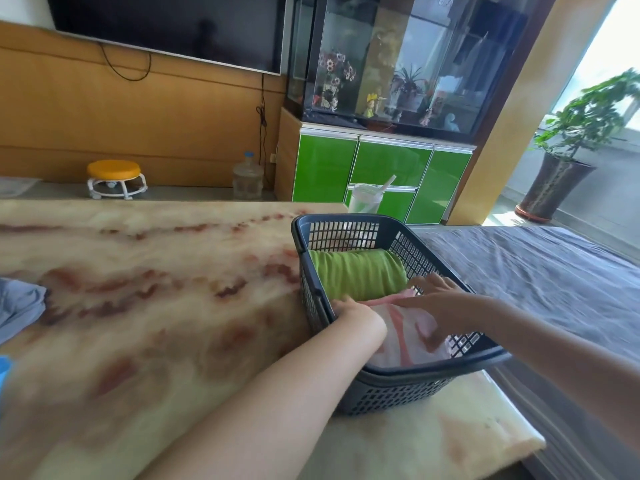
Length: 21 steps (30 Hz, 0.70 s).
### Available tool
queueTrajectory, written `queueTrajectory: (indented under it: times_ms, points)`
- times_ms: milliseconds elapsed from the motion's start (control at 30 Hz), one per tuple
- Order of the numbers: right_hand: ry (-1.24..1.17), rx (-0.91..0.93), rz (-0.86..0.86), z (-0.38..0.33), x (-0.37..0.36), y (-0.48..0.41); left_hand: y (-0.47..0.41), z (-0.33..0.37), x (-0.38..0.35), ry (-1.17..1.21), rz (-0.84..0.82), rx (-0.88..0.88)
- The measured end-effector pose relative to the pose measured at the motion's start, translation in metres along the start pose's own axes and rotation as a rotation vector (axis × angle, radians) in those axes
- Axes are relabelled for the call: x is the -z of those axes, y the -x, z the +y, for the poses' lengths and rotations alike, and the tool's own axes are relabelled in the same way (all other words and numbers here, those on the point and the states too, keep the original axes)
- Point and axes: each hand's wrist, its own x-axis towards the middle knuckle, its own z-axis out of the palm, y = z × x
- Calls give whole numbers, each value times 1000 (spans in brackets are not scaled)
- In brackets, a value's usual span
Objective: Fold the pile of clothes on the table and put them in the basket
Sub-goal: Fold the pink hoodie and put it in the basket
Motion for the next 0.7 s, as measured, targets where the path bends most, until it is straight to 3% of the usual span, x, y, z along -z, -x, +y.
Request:
queueTrajectory:
  times_ms: [67, 233, 400, 700]
  points:
    - [177, 5, -81, -2, -1, -2, 2, -1, 3, -190, 8, -1]
    - [291, 32, -137, -1, -18, -12, 11, -5, 10, -85, -71, -33]
    - [228, 51, -178, -2, -15, -15, 13, -11, 12, -62, -139, -48]
    - [45, 12, -184, 2, -6, -13, 24, -14, 18, -53, -32, -111]
